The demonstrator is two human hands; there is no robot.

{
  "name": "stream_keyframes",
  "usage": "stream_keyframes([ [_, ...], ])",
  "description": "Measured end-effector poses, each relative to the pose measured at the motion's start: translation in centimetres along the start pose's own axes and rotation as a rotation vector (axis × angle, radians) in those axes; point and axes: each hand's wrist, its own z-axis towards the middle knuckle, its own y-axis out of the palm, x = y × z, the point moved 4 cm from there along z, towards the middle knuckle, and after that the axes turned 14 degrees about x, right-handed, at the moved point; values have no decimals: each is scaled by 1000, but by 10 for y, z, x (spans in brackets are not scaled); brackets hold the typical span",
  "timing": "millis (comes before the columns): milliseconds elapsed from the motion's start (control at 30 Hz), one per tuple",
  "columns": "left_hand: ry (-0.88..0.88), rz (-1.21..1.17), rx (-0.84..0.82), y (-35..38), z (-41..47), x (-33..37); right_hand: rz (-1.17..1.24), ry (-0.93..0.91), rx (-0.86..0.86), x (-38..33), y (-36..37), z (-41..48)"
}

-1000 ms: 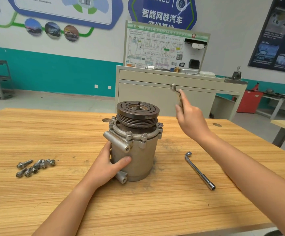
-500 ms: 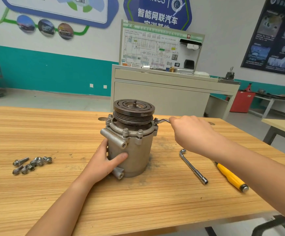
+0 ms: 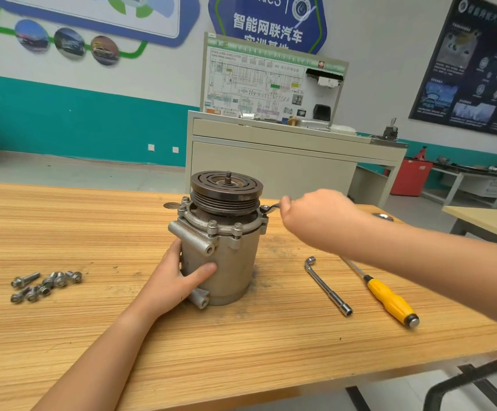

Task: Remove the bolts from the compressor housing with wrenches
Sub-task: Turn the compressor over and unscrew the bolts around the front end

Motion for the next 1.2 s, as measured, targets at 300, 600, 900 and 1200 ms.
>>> stream_keyframes([
  [300, 5, -9, -3, 0, 0, 1, 131, -61, 122, 48, 55, 23],
  [600, 9, 6, 8, -1, 1, -1, 759, 204, 583, 5, 82, 66],
  [900, 9, 2, 5, 0, 0, -1, 977, 549, 531, 26, 67, 29],
  [1200, 6, 3, 6, 0, 0, -1, 488, 376, 188, 15, 33, -15],
])
